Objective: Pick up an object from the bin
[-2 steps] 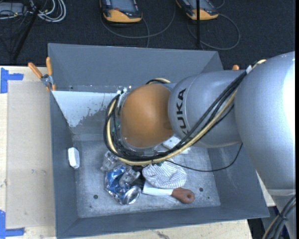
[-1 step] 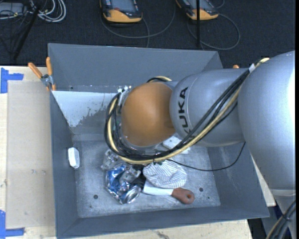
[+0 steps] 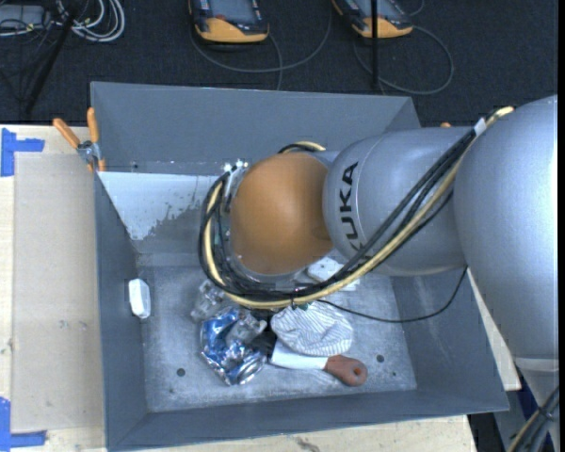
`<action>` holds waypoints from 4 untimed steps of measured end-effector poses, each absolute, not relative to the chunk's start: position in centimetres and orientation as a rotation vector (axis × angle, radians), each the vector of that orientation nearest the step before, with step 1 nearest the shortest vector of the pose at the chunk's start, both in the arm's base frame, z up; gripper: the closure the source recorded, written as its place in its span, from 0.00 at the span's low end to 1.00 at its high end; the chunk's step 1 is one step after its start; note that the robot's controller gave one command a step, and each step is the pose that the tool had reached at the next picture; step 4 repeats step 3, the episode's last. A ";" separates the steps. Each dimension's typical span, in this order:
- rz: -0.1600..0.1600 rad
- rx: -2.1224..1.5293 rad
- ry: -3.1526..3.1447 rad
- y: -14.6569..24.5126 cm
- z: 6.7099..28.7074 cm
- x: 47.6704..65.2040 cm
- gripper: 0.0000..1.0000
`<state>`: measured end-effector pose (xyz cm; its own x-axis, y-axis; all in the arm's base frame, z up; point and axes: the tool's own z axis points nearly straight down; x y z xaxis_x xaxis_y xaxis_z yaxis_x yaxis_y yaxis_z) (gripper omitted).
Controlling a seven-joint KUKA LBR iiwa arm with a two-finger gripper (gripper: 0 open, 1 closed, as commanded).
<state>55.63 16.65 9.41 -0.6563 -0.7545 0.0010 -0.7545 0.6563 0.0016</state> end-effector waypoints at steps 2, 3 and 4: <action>-0.002 1.299 -2.858 16.7 10.8 55.6 1.00; -0.004 1.297 -2.856 16.7 12.0 55.5 1.00; -0.004 1.297 -2.856 16.7 12.0 55.5 1.00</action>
Offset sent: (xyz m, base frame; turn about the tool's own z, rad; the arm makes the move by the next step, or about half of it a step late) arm 0.0000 0.0000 0.0348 0.0000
